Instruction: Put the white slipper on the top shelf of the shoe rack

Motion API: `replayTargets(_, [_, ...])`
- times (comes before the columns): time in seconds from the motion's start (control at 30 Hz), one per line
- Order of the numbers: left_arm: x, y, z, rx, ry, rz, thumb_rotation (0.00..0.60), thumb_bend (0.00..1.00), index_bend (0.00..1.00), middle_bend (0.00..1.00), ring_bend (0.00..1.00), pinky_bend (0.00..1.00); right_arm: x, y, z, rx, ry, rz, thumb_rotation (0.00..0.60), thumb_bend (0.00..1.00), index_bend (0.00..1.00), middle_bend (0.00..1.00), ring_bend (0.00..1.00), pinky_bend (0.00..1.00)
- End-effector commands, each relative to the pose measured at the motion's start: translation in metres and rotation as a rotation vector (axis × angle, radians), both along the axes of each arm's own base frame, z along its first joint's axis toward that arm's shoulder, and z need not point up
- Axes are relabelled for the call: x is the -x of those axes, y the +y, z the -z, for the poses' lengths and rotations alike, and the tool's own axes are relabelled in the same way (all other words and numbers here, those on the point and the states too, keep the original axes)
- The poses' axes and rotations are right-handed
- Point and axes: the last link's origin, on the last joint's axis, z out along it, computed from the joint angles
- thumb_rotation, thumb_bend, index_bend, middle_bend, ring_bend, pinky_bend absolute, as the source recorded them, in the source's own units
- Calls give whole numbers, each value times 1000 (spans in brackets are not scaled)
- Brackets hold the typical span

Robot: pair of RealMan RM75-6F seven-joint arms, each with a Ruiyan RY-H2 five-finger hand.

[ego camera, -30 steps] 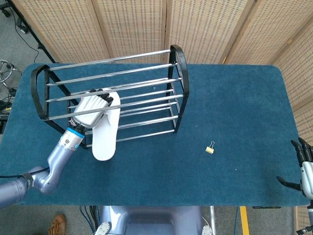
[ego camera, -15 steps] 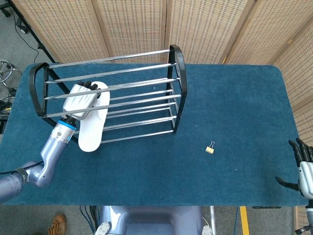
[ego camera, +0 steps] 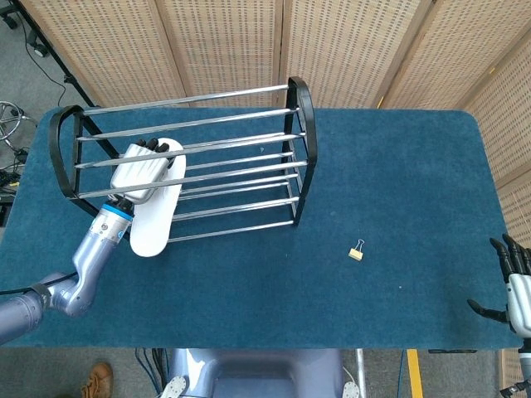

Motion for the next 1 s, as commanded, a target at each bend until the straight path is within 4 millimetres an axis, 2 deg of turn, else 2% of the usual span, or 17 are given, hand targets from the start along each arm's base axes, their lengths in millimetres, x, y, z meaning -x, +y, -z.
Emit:
replayTargets(0.03, [-2,-1,-1,-15,6,-11,600,617,607,442,344,560,0,0,-1,2,-3,-1,600,0,0,0,0,0])
replayTargets(0.13, [-3,-3,-2,-18,10,-30,600,596,528,385,283,557,0,1,-1,3,-5,-3,600,0,0,0,0,0])
replayTargets(0.27, [-3,-7,-5,-3,18,-66,600,563,400,271,164,453,0,1,-2,5,-6,-3,600,0,0,0,0,0])
replayTargets(0.37, [-5,-9,-9,3,18,-80,600,544,355,236,128,421,-1,2,-2,5,-7,-5,600,0,0,0,0,0])
replayTargets(0.6, [-4,-19,-17,17,19,-67,600,493,321,208,99,397,-1,2,-2,5,-9,-6,600,0,0,0,0,0])
replayTargets(1.0, [0,-39,-23,49,40,-15,600,483,316,192,82,365,-3,3,-1,1,-8,-10,600,0,0,0,0,0])
